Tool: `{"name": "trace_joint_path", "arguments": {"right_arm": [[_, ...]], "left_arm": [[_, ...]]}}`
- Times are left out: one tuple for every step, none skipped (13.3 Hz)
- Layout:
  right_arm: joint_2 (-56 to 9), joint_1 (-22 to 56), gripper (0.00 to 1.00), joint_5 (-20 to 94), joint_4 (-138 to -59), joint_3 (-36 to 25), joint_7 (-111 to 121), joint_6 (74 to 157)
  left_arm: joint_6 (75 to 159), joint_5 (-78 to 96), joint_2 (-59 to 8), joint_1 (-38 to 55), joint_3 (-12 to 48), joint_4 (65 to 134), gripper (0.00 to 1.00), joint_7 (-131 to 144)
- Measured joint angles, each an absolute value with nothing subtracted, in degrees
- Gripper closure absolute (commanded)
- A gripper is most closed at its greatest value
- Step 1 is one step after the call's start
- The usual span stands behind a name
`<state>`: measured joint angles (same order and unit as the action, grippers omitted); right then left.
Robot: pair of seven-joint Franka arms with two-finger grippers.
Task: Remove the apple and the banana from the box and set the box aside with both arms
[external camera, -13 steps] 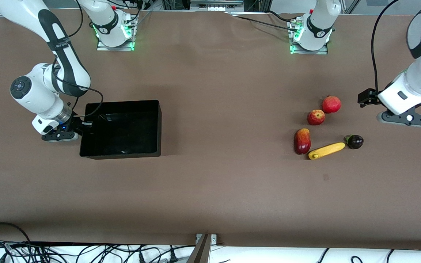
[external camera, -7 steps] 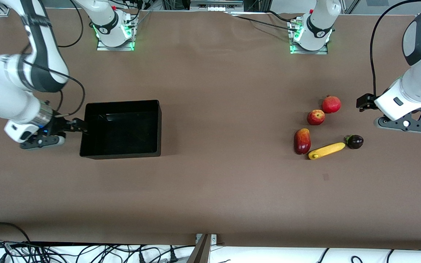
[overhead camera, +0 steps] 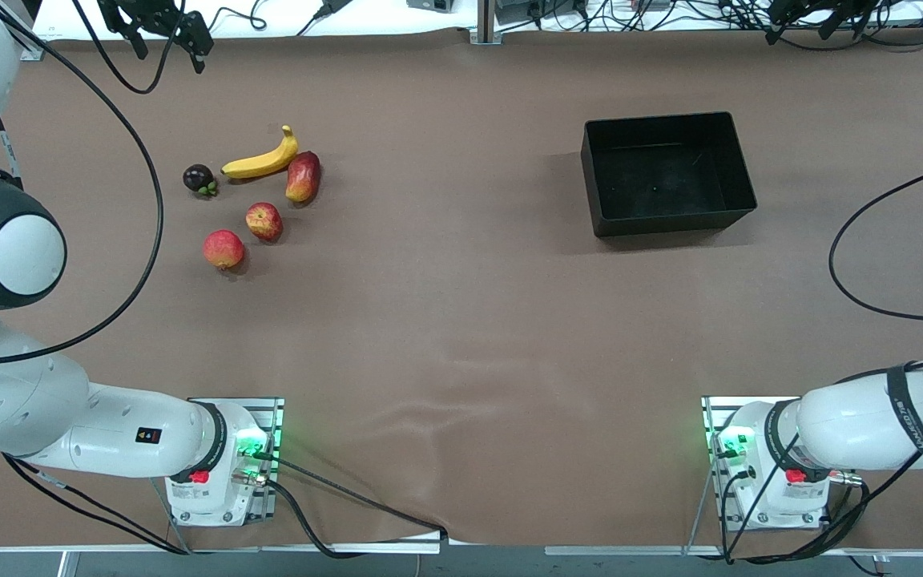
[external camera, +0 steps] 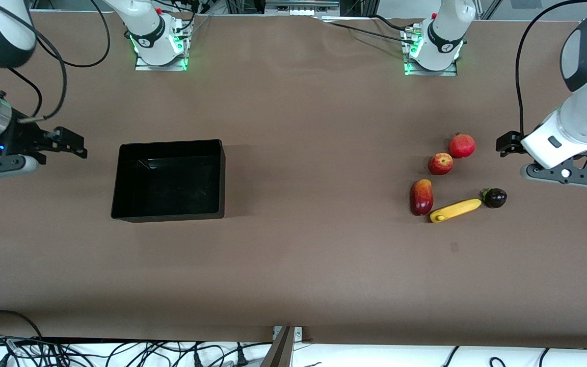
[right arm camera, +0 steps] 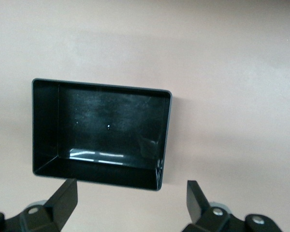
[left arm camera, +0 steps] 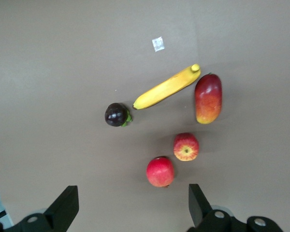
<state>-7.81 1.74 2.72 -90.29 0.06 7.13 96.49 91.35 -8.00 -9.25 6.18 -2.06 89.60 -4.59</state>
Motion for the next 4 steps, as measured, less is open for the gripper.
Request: {"name": "trace_joint_path", "arguments": {"right_arm": [[-7.87, 2.10, 0.00, 2.72, -89.99, 0.08, 7.13, 95.70], [-7.93, 2.53, 0.00, 2.72, -89.99, 0.09, 7.06, 95.40], [-7.98, 2.80, 0.00, 2.72, -89.99, 0.09, 6.98, 95.33], [-7.97, 2.94, 0.00, 2.72, -89.97, 0.09, 6.93, 95.33]], "left_arm": [[91.29, -6.53, -8.45, 5.84, -2.18, 89.48, 0.00, -4.59], [91.21, -5.37, -7.51, 5.38, -2.22, 89.47, 0.00, -4.59], [91.17, -4.00, -6.66, 5.00, -2.23, 89.48, 0.00, -4.56], [91.16, -2.98, -5.83, 4.80, -2.22, 89.50, 0.00, -4.31]]}}
